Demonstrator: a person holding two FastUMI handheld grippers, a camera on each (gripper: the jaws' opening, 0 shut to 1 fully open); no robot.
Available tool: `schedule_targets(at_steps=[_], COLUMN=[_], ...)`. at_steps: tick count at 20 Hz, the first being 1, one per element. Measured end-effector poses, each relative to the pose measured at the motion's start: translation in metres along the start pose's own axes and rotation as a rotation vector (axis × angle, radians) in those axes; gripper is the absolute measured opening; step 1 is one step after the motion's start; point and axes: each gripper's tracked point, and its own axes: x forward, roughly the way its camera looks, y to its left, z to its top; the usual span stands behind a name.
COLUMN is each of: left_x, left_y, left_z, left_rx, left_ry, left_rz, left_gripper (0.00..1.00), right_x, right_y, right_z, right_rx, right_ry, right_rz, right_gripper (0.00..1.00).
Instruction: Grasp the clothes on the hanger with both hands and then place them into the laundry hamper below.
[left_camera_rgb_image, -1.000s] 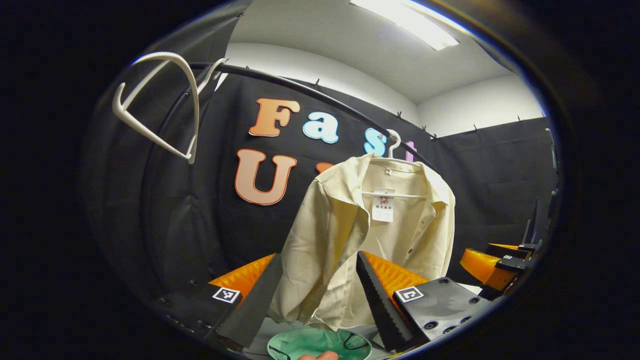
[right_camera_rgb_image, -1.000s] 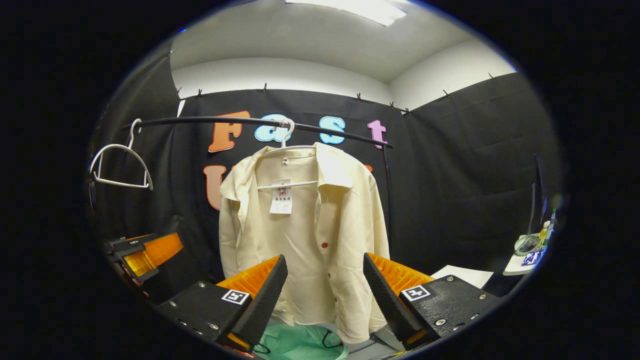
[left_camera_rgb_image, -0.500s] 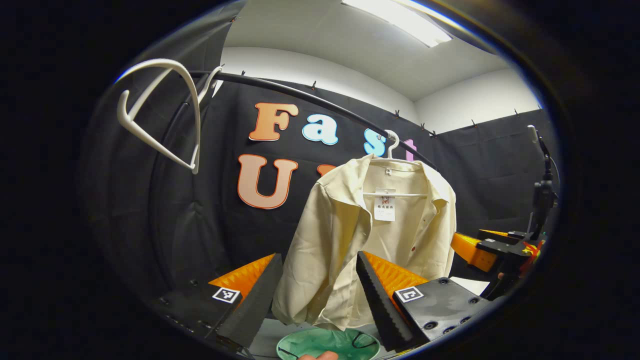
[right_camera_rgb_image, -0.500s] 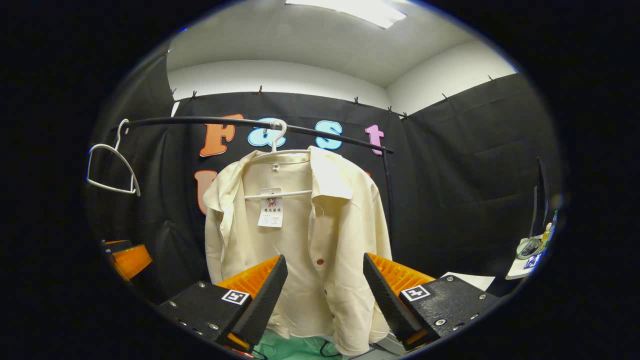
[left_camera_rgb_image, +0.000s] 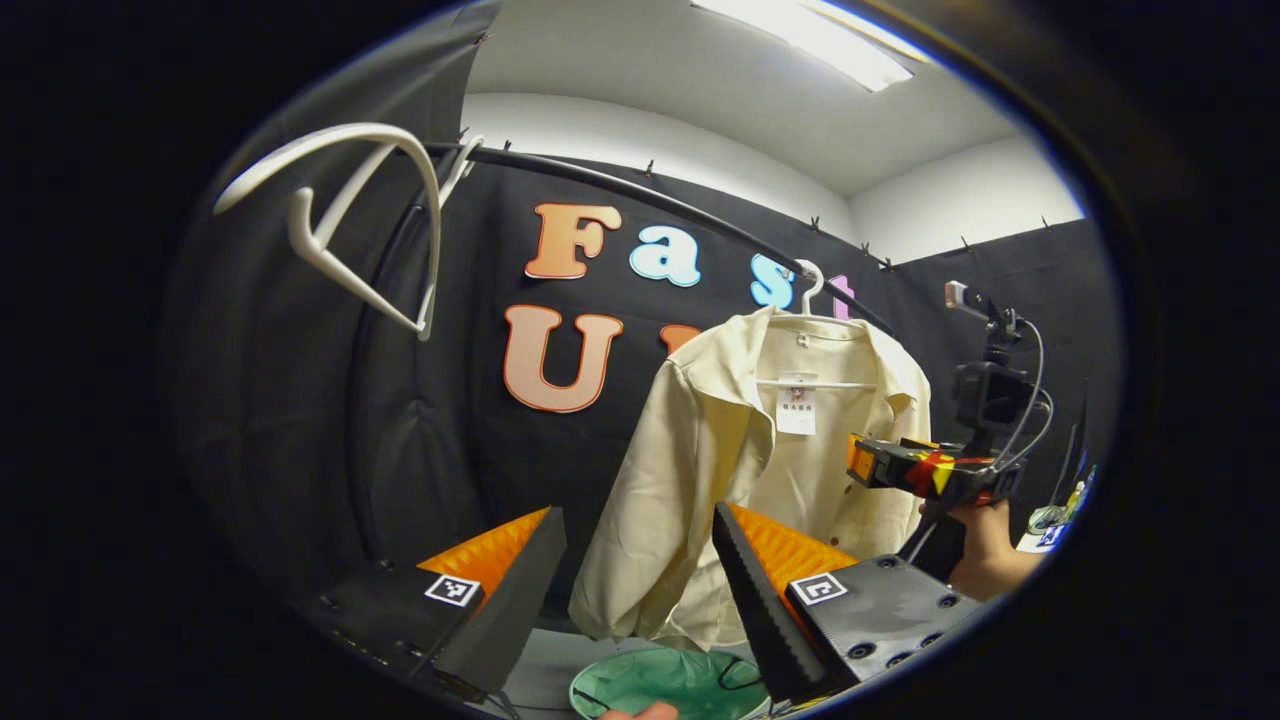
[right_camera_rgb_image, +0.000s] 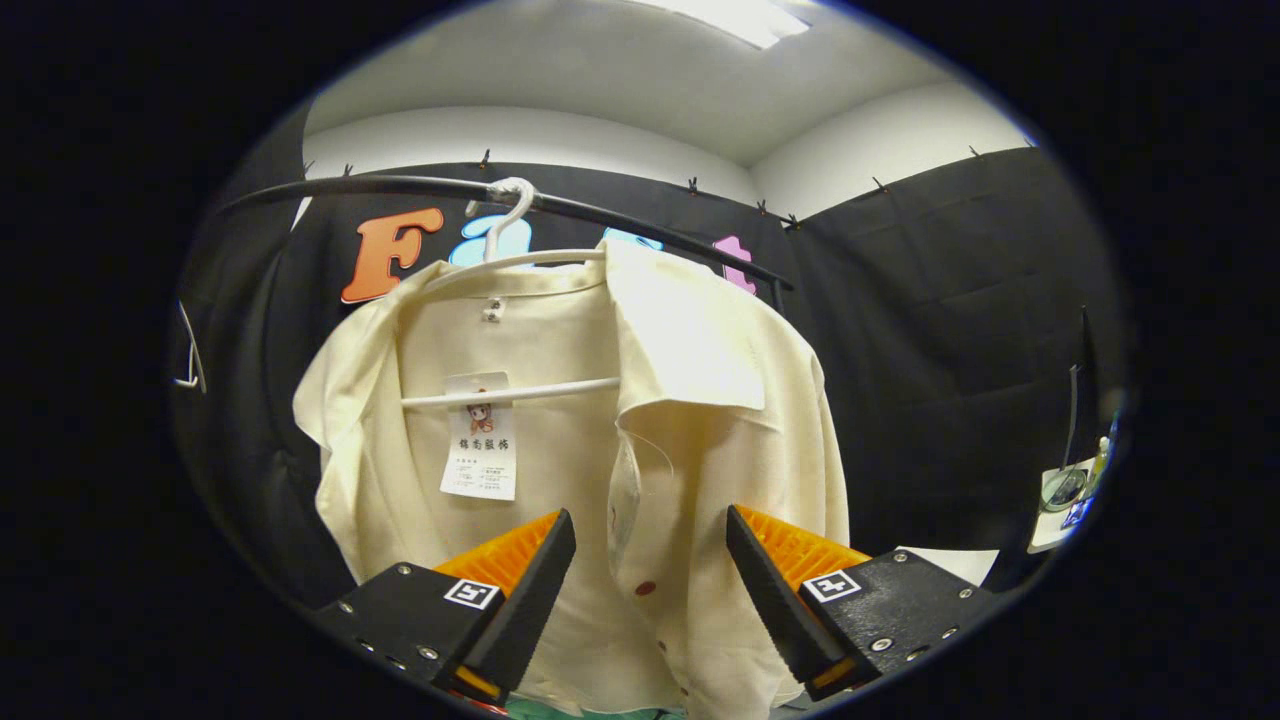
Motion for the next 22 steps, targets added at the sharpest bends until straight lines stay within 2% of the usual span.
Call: schedule_targets(at_steps=[3,5,7,8,9,10,11,13,14,18,21,22], left_x=[-0.002,-0.001,0.003,0.005,0.008,0.012,0.017,0.03,0.038,0.079,0.119,0.134], left_y=[0.013,0.018,0.018,0.016,0.012,0.006,-0.001,-0.021,-0.03,-0.071,-0.096,-0.103], left_z=[0.001,0.002,0.002,0.002,0.003,0.003,0.003,0.005,0.007,0.014,0.003,-0.001], left_rx=[0.008,0.019,0.026,0.028,0.03,0.028,0.013,-0.034,-0.046,-0.052,-0.079,-0.084], left_ry=[-0.002,-0.008,-0.009,-0.011,-0.014,-0.017,-0.012,-0.004,-0.011,-0.043,-0.014,-0.002], left_rz=[0.026,0.041,0.038,0.029,0.016,-0.001,-0.024,-0.09,-0.117,-0.219,-0.259,-0.261], left_gripper=[0.96,0.96,0.96,0.96,0.97,1.0,0.97,1.0,0.97,0.97,0.97,1.0], right_x=[0.022,0.029,0.03,0.029,0.029,0.029,0.026,0.02,0.017,0.001,-0.004,-0.005], right_y=[-0.019,-0.03,-0.038,-0.042,-0.045,-0.049,-0.053,-0.053,-0.052,-0.046,-0.046,-0.046], right_z=[0.0,0.003,0.003,0.003,0.006,0.007,0.008,0.012,0.013,0.016,0.021,0.023], right_rx=[-0.009,-0.004,-0.005,-0.013,-0.022,-0.035,-0.049,-0.07,-0.072,-0.08,-0.103,-0.105], right_ry=[0.001,-0.002,0.006,0.008,0.007,0.009,0.012,0.023,0.031,0.07,0.07,0.072], right_rz=[-0.065,-0.074,-0.068,-0.065,-0.063,-0.064,-0.066,-0.035,-0.006,0.082,0.126,0.139], right_gripper=[0.94,0.84,0.69,0.5,0.4,0.18,0.17,0.11,0.02,0.0,0.0,0.0])
